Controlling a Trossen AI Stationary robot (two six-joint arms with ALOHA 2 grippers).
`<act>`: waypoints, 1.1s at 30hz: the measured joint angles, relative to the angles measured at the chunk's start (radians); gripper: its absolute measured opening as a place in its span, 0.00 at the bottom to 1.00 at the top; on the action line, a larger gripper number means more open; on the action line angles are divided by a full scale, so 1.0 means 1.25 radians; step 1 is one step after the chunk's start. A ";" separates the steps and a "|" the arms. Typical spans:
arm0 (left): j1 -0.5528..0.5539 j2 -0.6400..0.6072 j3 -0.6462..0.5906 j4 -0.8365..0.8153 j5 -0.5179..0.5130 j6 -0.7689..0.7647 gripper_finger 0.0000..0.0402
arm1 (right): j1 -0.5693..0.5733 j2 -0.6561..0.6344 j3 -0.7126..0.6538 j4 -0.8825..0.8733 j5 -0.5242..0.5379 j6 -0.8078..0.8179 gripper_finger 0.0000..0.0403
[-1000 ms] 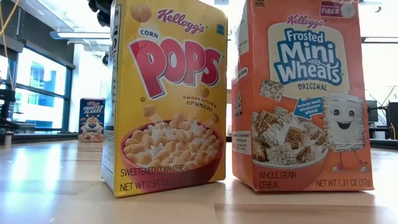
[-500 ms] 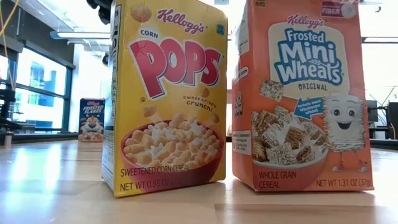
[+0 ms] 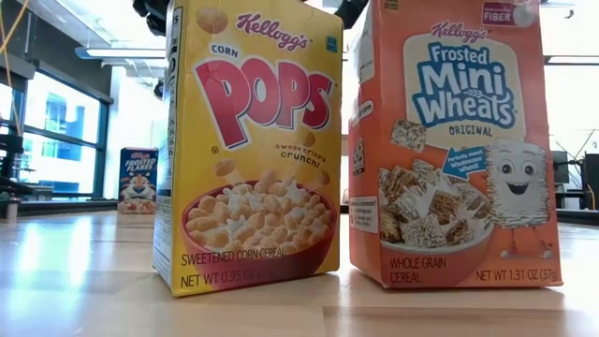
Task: Stack cereal on shelf
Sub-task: Put the top left orange cereal box on the shelf
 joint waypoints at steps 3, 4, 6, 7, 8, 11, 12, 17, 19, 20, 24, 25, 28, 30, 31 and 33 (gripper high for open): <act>0.000 0.000 0.000 -0.009 -0.001 -0.012 0.58 | 0.005 0.037 0.000 -0.008 0.002 0.036 0.73; 0.000 0.000 0.000 -0.014 -0.002 -0.012 0.58 | 0.008 0.047 0.000 -0.009 0.003 0.041 0.73; 0.000 0.000 0.000 -0.033 -0.002 -0.015 0.58 | 0.015 0.068 0.000 -0.009 0.003 0.042 0.73; 0.000 0.000 0.000 -0.042 -0.007 -0.021 0.58 | 0.019 0.078 0.000 -0.008 0.004 0.042 0.73; 0.000 0.000 0.000 -0.048 -0.013 -0.027 0.58 | 0.022 0.086 0.000 -0.009 0.004 0.042 0.73; 0.001 0.000 0.000 -0.055 -0.018 -0.032 0.58 | 0.038 0.106 0.000 -0.008 0.018 0.042 0.73; 0.001 0.000 0.000 -0.055 -0.018 -0.032 0.58 | 0.045 0.112 0.000 -0.008 0.034 0.042 0.73; 0.001 0.000 0.000 -0.055 -0.018 -0.032 0.58 | 0.075 0.135 0.000 -0.015 0.068 0.051 0.73; 0.001 0.000 0.000 -0.055 -0.018 -0.032 0.58 | 0.083 0.143 0.000 -0.015 0.068 0.065 0.73; 0.001 0.000 0.000 -0.055 -0.018 -0.032 0.58 | 0.085 0.149 0.001 -0.014 0.069 0.071 0.73; 0.001 0.000 0.000 -0.055 -0.018 -0.032 0.58 | 0.094 0.174 0.001 -0.016 0.071 0.079 0.73; 0.001 0.000 0.000 -0.055 -0.018 -0.032 0.58 | 0.096 0.179 0.001 -0.016 0.074 0.087 0.73; 0.001 0.000 0.000 -0.055 -0.018 -0.032 0.58 | 0.097 0.192 0.001 -0.017 0.088 0.092 0.73; 0.001 0.000 0.000 -0.055 -0.018 -0.032 0.58 | 0.098 0.199 0.001 -0.026 0.105 0.102 0.73; 0.001 0.000 0.000 -0.055 -0.018 -0.032 0.58 | 0.098 0.202 0.001 -0.027 0.110 0.108 0.73; 0.001 0.000 0.000 -0.055 -0.018 -0.032 0.58 | 0.098 0.204 0.001 -0.041 0.114 0.112 0.73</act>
